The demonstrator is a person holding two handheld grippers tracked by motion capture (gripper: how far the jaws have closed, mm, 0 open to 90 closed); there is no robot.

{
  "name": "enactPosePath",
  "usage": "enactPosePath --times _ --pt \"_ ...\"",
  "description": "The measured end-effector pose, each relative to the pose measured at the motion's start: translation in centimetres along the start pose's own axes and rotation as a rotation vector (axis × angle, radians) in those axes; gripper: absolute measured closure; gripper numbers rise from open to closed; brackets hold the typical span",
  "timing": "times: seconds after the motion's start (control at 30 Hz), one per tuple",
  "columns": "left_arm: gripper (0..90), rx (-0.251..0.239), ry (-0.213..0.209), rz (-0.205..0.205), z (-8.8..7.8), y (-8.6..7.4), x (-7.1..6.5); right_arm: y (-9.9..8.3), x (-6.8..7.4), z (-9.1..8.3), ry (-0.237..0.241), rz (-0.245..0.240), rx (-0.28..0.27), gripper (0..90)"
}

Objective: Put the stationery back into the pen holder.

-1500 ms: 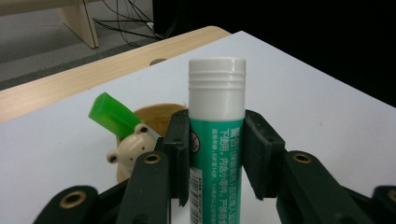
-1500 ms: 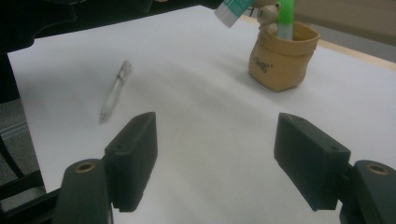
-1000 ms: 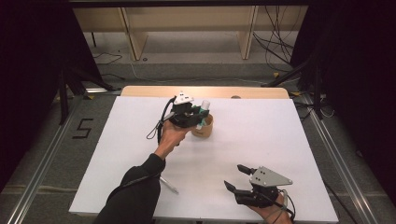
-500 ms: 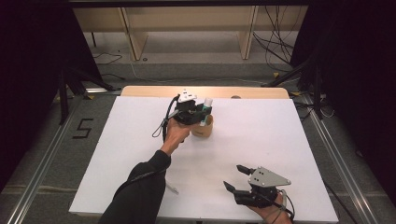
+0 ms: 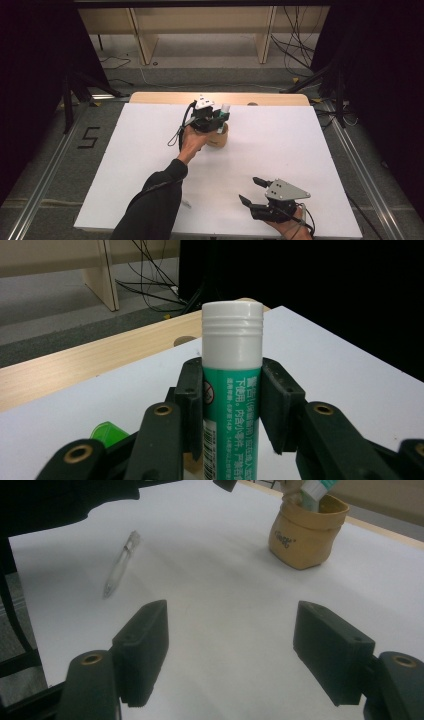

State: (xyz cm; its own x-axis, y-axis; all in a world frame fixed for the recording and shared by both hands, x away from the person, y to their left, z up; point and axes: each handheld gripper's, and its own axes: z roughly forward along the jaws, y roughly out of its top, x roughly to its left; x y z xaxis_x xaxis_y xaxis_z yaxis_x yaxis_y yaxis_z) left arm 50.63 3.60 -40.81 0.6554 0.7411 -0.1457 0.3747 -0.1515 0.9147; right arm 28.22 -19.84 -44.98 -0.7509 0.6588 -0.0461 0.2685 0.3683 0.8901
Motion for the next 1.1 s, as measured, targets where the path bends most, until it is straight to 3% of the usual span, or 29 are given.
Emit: enactPosePath --times 0.4,0.83,1.1 --pt "65.3 0.008 0.027 0.018 1.2 -0.6 -0.2 0.0 -0.1 0.0 0.004 0.001 -0.002 31.3" --pt "65.2 0.005 0.051 -0.01 1.4 -1.1 0.4 0.0 0.0 0.0 0.008 -0.005 -0.001 31.4" --pt "65.1 0.018 0.067 0.001 1.8 -1.2 0.1 0.0 0.0 0.0 0.006 -0.005 -0.001 31.4"
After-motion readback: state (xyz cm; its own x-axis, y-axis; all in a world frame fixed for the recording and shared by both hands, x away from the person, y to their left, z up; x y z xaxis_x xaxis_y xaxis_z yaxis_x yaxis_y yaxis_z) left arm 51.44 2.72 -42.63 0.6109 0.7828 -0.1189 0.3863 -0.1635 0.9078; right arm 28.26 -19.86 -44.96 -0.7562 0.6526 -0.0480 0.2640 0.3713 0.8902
